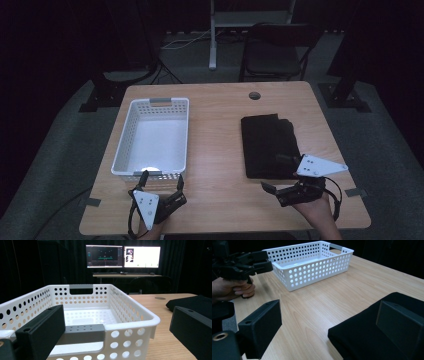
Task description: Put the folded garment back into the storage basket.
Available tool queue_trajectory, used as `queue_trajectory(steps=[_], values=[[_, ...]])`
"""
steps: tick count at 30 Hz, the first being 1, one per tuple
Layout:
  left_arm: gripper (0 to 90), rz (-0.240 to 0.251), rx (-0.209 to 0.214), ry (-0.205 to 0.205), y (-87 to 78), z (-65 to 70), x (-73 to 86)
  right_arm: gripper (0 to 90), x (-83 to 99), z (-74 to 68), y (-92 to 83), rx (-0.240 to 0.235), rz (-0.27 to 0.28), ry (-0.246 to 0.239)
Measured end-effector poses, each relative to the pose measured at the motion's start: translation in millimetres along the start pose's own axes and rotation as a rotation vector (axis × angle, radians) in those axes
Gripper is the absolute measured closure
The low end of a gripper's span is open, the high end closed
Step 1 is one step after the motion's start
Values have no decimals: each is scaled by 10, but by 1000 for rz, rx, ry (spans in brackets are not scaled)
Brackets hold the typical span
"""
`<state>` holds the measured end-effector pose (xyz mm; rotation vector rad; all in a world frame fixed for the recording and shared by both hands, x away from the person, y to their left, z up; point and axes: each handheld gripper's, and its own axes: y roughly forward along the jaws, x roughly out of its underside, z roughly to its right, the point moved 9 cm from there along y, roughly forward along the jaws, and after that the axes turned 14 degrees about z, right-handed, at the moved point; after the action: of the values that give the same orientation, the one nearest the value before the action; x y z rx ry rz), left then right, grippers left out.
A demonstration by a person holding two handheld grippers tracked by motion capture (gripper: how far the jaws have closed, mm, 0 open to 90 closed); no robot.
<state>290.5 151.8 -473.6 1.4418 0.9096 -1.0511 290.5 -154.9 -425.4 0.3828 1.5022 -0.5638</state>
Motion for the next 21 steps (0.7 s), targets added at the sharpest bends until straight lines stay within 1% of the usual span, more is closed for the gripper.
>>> queue_trajectory(steps=[4, 7, 14, 18, 20, 21], values=[[13, 0, 0, 0, -1, 0, 0, 59, -66, 46, -6, 13, 8, -6], [13, 1, 0, 0, -1, 0, -1, 58, -119, 77, -8, 9, 14, -8], [13, 1, 0, -1, -1, 0, -1, 59, -254, 201, 5, 34, 23, -21], [13, 2, 0, -1, -1, 0, -2, 59, -323, 267, -2, 40, 36, -6], [13, 4, -1, -1, -2, 0, -3, 59, -344, 313, -9, 56, 40, -2], [13, 4, 0, -1, -2, 0, -3, 59, -351, 330, -12, 56, 42, 4]])
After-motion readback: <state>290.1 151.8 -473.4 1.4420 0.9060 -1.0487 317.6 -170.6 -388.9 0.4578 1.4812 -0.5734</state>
